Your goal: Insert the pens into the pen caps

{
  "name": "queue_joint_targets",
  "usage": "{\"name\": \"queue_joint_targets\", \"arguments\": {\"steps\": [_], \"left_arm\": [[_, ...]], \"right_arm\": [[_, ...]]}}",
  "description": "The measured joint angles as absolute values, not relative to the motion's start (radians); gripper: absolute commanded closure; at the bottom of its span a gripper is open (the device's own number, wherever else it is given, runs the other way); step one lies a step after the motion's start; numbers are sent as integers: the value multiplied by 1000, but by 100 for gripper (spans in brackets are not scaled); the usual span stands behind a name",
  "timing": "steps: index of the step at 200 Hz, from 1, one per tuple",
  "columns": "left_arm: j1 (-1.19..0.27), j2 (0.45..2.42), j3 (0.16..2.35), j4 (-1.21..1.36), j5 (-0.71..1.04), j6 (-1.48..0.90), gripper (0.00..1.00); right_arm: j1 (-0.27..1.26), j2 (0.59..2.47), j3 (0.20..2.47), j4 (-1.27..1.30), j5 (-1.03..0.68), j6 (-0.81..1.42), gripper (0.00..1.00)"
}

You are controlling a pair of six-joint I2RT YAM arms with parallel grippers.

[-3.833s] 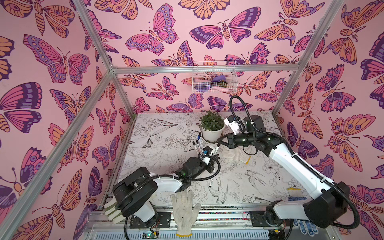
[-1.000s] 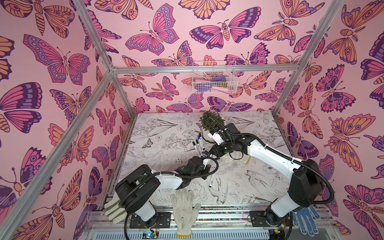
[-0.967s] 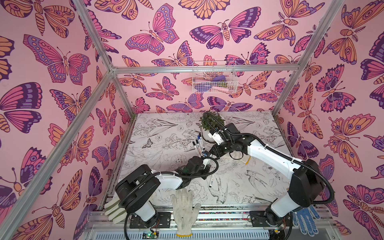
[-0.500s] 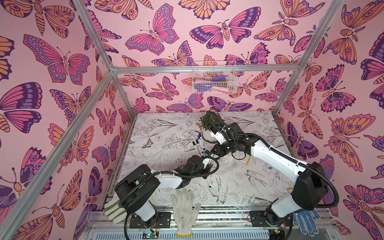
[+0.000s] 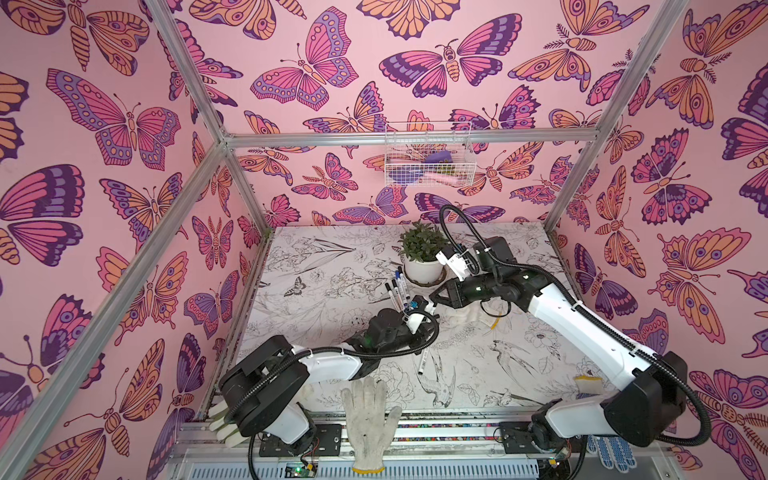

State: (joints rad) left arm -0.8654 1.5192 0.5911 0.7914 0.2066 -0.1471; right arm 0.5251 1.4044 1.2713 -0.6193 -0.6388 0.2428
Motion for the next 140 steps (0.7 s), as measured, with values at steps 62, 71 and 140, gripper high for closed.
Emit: {"name": "queue_joint_targets", "arguments": {"steps": [62,71,140], "left_arm": [[-856,1518,566,979,170,-208,100],[-857,1518,553,999,168,-211,100],[-760,1519,441,1069,98,-399,100]], "right_arm": [[445,1340,1288,-581,-682,387,45],[429,1337,1297,-563,-674,402,45],[406,1335,1310,-517,-628,446,45]]}}
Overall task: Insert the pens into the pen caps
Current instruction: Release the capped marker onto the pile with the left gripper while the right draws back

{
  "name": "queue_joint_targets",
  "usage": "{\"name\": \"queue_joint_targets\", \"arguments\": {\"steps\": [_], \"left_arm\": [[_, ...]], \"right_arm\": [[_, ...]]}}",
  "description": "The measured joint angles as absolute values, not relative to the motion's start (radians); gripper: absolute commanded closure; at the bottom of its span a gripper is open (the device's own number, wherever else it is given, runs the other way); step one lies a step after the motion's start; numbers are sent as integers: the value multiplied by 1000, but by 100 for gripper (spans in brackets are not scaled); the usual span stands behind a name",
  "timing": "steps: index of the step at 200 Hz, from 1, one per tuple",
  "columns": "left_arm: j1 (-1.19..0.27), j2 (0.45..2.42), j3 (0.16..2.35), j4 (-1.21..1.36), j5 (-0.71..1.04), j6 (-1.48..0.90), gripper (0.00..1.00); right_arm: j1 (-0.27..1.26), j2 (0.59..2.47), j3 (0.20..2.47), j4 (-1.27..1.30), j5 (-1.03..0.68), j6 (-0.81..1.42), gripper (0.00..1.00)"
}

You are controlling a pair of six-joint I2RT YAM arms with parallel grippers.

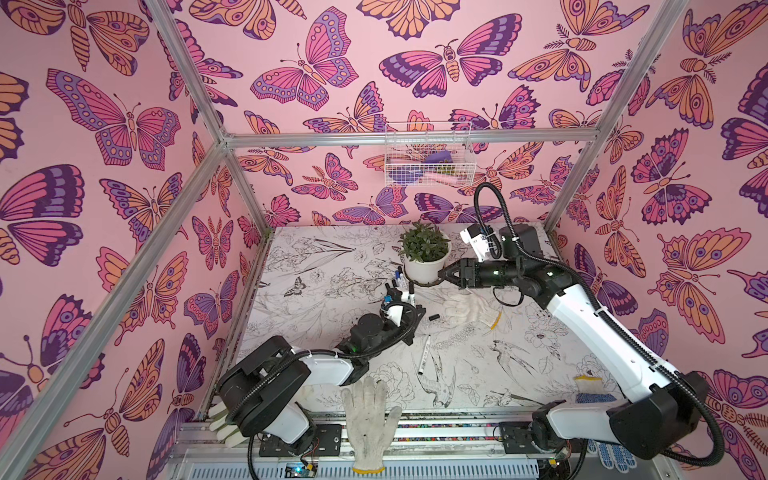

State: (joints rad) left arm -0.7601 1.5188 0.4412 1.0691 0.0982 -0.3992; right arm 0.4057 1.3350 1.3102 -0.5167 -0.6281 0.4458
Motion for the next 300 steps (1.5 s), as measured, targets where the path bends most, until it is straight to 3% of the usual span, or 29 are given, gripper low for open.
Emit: {"name": "queue_joint_targets", "arguments": {"steps": [75,164,178,191,219,273,300], "left_arm": [[-593,1505,584,551,37,-614,100],[-523,1750,750,368,203,-746,98],[-520,1769,766,359,220,-752,93],[-516,1780,776,346,233,-760,76],[-501,1794,785,333,260,-775,60],[-488,1800,804,337,297,-790,44],[-481,1788,801,328,299,-774,42]], "right_arm": [[405,1335,1291,-539,-590,442,46],[405,1335,1286,-559,-569,417,47],[405,1335,1286,-569,-559,411,47],[405,1335,1286,-577,-549,403,48],[405,1335,1285,-592,-534,390,48],[405,1333,1285,-596,-524,381,49],[405,1325,1285,-598,-516,373,49]]}}
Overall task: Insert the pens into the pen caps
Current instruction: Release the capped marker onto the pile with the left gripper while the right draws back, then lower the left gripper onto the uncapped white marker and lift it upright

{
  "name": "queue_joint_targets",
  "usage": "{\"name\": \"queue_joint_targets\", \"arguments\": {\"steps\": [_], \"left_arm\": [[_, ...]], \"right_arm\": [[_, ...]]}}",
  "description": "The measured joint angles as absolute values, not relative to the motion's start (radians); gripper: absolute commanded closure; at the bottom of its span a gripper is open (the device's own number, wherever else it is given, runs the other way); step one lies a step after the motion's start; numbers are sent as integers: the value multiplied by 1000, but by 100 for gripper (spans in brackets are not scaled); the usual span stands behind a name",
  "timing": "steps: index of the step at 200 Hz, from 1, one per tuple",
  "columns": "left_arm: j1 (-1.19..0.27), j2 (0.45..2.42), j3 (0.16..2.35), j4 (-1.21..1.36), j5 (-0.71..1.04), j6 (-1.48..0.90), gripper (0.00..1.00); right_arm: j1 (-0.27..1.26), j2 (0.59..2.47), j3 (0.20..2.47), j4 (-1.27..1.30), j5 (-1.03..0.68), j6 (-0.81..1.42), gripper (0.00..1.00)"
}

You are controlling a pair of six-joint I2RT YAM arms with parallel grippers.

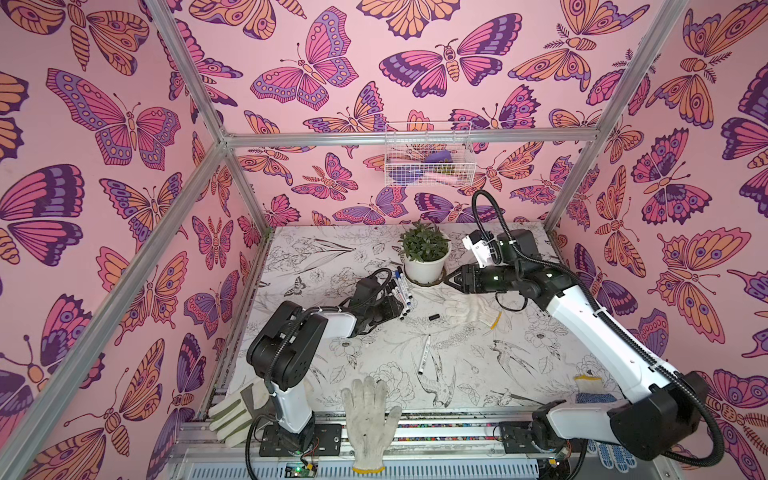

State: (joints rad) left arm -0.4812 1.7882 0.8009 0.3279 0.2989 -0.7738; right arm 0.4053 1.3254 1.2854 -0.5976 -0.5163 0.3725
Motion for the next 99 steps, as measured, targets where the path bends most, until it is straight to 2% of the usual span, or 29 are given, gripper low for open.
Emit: {"name": "queue_joint_targets", "arguments": {"steps": [64,99], "left_arm": [[-499,1468,708,189,217,-552,41],[-656,1427,738,46,155,-361,40]], "right_arm": [[405,1318,1285,-600,-513,366,49],[405,1318,1285,-611,-505,366,48]]}}
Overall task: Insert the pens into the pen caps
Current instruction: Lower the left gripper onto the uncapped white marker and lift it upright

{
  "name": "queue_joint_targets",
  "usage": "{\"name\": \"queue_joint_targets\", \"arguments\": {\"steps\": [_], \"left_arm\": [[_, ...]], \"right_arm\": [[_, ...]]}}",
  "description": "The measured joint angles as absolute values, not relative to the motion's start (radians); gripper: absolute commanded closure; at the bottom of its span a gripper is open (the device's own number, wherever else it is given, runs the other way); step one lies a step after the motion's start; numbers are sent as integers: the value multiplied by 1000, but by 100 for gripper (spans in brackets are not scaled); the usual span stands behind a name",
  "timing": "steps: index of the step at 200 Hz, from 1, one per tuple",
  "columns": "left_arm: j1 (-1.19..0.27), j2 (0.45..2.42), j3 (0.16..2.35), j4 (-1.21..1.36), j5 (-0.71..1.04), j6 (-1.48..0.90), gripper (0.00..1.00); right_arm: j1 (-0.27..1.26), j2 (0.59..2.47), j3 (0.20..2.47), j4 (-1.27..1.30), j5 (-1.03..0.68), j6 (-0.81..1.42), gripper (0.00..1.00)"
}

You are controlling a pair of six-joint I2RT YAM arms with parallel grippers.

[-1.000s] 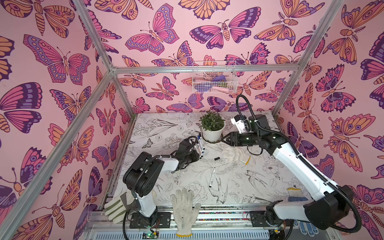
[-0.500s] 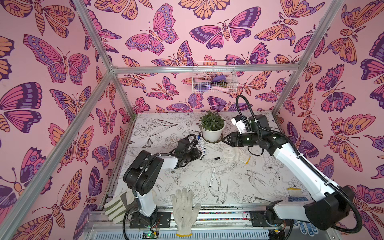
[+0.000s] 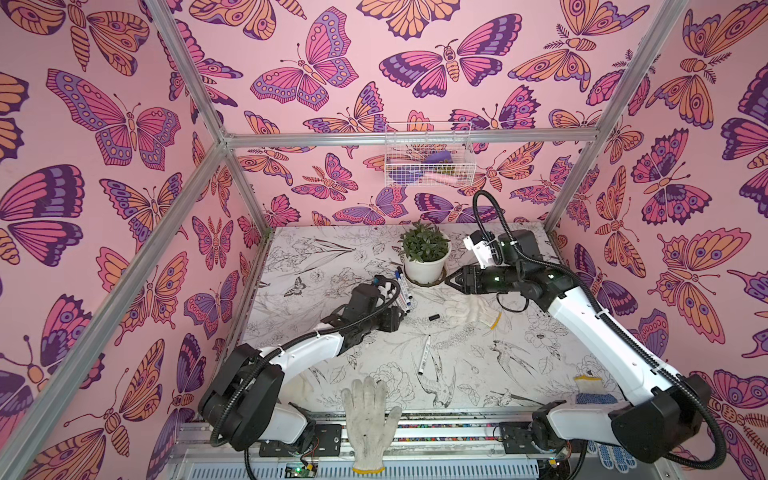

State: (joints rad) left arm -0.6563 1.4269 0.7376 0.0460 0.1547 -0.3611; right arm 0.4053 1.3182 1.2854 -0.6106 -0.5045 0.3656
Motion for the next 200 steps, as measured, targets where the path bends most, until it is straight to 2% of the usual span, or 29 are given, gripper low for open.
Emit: {"name": "queue_joint_targets", "arguments": {"steps": [28,55,100,124,133,146,160,200], "left_arm": [[-823,1488,795,-72,123,-245,40],[-911,1586,855,-141,81,-167,39],[-962,1745,960,-244,40,-78,38],[-963,1789,1013,-272,28,-56,43],[-963,1796,1024,-283,22,-53,48],[-963,1800,1030,-295,7,-50,70],[-961,1800,1030,-309,-6,-36,86],[-941,1788,1022,-315,12,-39,100]], "right_arm": [[405,1318,1285,-617,-489,362,48],[405,1319,1285,-627,-474,357,48],[405,1322,1285,-638,-459,343,49],[405,1324,1285,-641,-453,339,49],[405,1325,1285,-643,-449,338,48],[405,1325,1285,-648,-444,335,48],[405,1325,1285,-651,-438,332,48],[405,1325,1285,-655,-427,327,48]]}}
